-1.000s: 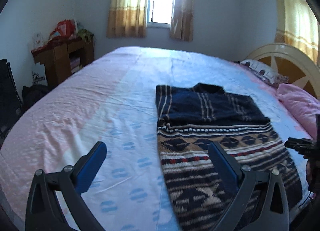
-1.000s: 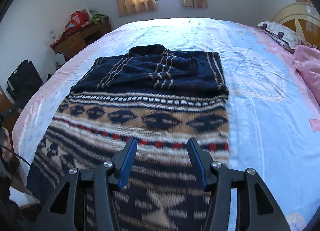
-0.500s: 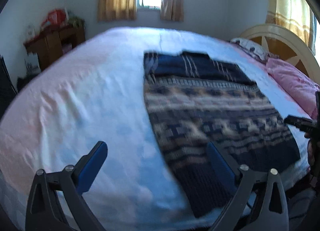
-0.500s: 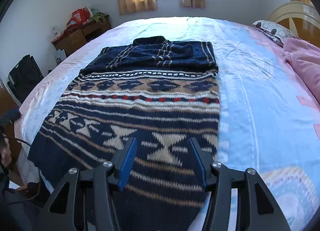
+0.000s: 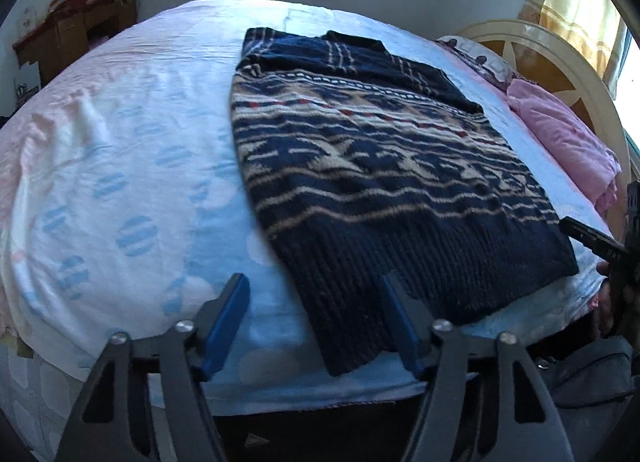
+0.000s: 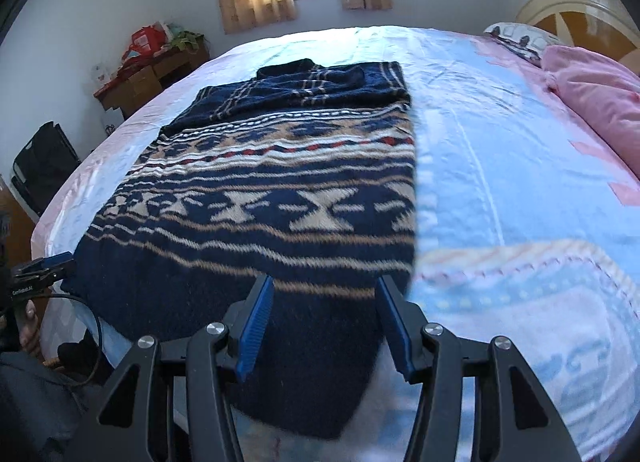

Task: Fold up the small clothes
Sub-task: 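Grasp the patterned hem band with the left tool while the right tool grasps it too, then lift the hem with both tools and fold it over toward the collar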

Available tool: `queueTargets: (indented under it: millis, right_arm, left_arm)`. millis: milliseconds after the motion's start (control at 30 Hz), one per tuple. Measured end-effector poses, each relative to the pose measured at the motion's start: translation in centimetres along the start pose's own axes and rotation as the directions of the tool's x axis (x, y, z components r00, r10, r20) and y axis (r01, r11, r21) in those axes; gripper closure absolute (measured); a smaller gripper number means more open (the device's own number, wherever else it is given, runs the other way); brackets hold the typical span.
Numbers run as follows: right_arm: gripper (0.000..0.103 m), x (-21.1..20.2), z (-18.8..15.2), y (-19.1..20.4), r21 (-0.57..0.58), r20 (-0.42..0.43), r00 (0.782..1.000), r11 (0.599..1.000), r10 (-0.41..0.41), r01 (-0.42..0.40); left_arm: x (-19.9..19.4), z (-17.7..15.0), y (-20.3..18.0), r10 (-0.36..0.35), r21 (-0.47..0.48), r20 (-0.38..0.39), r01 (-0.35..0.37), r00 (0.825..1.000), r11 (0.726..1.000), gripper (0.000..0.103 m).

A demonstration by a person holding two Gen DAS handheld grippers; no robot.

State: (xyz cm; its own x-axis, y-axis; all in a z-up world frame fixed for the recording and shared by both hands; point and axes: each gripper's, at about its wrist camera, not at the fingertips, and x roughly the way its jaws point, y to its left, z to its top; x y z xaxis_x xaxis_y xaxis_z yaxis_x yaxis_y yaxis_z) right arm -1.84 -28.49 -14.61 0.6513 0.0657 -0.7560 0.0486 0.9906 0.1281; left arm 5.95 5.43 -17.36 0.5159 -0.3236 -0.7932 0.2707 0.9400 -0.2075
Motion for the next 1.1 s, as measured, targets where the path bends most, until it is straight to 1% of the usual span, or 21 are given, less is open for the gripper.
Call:
queueTargets:
  millis: [33, 67, 133, 167, 300, 333, 500, 533, 567, 600, 633, 667, 700, 733, 767, 800, 833, 900, 967, 1100]
  right_arm:
    - [0.049, -0.3, -0.2, -0.1, 0.005, 0.000, 1.000, 1.000, 0.000, 0.000]
    - [0.049, -0.6, -0.4, -0.3, 0.009, 0.001, 1.000, 1.000, 0.000, 0.000]
    - [0.049, -1.3, -0.9, -0.7, 0.016, 0.006, 1.000, 1.000, -0.012, 0.012]
    - [0.049, -1.5, -1.1, -0.8, 0.019, 0.006, 1.000, 1.000, -0.015, 0.015]
    - [0.049, -2.0, -2.2, -1.5, 0.050, -0.013, 1.000, 0.999, -0.001, 0.001]
    - [0.049, -2.0, -2.4, -1.7, 0.058, -0.016, 1.000, 0.998, 0.007, -0.006]
    - [0.049, -1.4, -2.7, -1.3, 0.070, -0.032, 0.998, 0.996, 0.059, -0.056]
    - [0.049, -1.3, -2.8, -1.0, 0.062, -0.034, 0.998, 0.996, 0.060, -0.058]
    - [0.049, -1.2, -2.9, -0.8, 0.055, -0.036, 0.997, 0.997, 0.063, -0.061]
    - [0.049, -1.2, -3.0, -0.5, 0.050, -0.038, 0.997, 0.996, 0.071, -0.069]
    - [0.054, -1.1, -3.0, -0.4, 0.048, -0.038, 0.996, 0.996, 0.076, -0.074]
    - [0.068, -1.0, -3.1, -0.4, 0.047, -0.033, 0.996, 0.995, 0.085, -0.083]
    - [0.075, -1.0, -3.1, -0.5, 0.055, -0.029, 0.995, 0.994, 0.094, -0.092]
    - [0.086, -1.0, -3.2, -0.8, 0.070, -0.025, 0.995, 0.993, 0.102, -0.100]
    - [0.089, -1.0, -3.1, -1.3, 0.091, -0.020, 0.992, 0.988, 0.123, -0.121]
    - [0.092, -1.1, -3.1, -1.7, 0.116, -0.010, 0.989, 0.982, 0.150, -0.148]
    - [0.097, -1.4, -3.0, -2.1, 0.140, 0.011, 0.985, 0.975, 0.172, -0.171]
    - [0.097, -2.1, -2.7, -2.8, 0.187, 0.062, 0.970, 0.952, 0.234, -0.241]
    - [0.097, -2.9, -2.1, -3.3, 0.217, 0.114, 0.951, 0.927, 0.287, -0.306]
    - [0.098, -3.8, -0.7, -3.2, 0.240, 0.185, 0.920, 0.892, 0.347, -0.384]
  left_arm:
    - [0.0, -0.1, -0.1, -0.010, 0.004, 0.000, 0.010, 1.000, 1.000, 0.043]
    - [-0.1, -0.2, -0.3, -0.019, 0.013, 0.002, 0.019, 1.000, 1.000, 0.046]
    - [-0.1, -0.4, -0.6, -0.026, 0.023, 0.001, 0.026, 1.000, 0.999, 0.047]
    - [-0.1, -0.5, -0.7, -0.032, 0.026, 0.004, 0.032, 0.999, 0.999, 0.050]
    - [0.1, -0.4, -0.6, -0.029, 0.034, 0.009, 0.029, 1.000, 0.999, 0.050]
    - [0.2, -0.4, -0.6, -0.022, 0.034, 0.013, 0.022, 1.000, 0.999, 0.047]
    - [0.4, -0.4, -0.4, -0.023, 0.034, 0.011, 0.023, 1.000, 0.999, 0.044]
    - [0.4, -0.4, -0.3, -0.030, 0.029, 0.012, 0.030, 0.999, 0.999, 0.043]
    - [0.3, -0.4, -0.2, -0.041, 0.033, 0.019, 0.040, 0.999, 0.999, 0.039]
    - [0.4, -0.5, -0.2, -0.064, 0.037, 0.017, 0.063, 0.998, 0.997, 0.038]
    - [0.3, -0.5, -0.3, -0.081, 0.046, 0.026, 0.080, 0.996, 0.996, 0.039]
    - [0.2, -0.6, -0.3, -0.095, 0.057, 0.038, 0.093, 0.995, 0.994, 0.049]
    - [0.1, -0.7, -0.3, -0.111, 0.066, 0.048, 0.108, 0.993, 0.992, 0.061]
    - [0.1, -0.6, -0.3, -0.126, 0.067, 0.044, 0.123, 0.991, 0.990, 0.087]
    - [0.0, -0.5, 0.0, -0.154, 0.057, 0.041, 0.152, 0.987, 0.987, 0.090]
    - [-0.3, -0.3, 0.3, -0.174, 0.040, 0.058, 0.172, 0.983, 0.984, 0.094]
    - [-0.6, 0.0, 0.5, -0.185, 0.031, 0.074, 0.184, 0.980, 0.983, 0.094]
    - [-1.3, 0.4, 0.9, -0.194, 0.026, 0.105, 0.193, 0.975, 0.981, 0.094]
    - [-1.9, 1.1, 1.4, -0.228, 0.002, 0.134, 0.230, 0.964, 0.973, 0.094]
    - [-2.8, 2.5, 1.8, -0.270, -0.011, 0.171, 0.276, 0.948, 0.961, 0.094]
